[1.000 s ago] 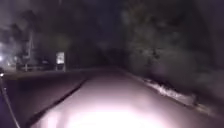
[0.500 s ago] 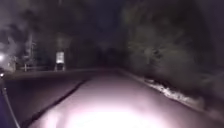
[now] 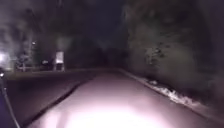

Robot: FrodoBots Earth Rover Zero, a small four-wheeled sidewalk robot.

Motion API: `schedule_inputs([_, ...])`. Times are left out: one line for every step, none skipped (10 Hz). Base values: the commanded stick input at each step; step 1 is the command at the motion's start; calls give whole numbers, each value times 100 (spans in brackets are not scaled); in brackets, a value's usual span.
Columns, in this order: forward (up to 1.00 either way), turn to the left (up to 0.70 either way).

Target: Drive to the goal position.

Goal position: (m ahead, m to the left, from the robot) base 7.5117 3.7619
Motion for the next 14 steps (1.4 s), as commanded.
schedule_inputs([50,0])
schedule_inputs([50,0])
schedule_inputs([50,0])
schedule_inputs([50,0])
schedule_inputs([50,0])
schedule_inputs([50,0])
schedule_inputs([50,0])
schedule_inputs([50,0])
schedule_inputs([50,0])
schedule_inputs([50,0])
schedule_inputs([50,0])
schedule_inputs([50,0])
schedule_inputs([50,0])
schedule_inputs([50,0])
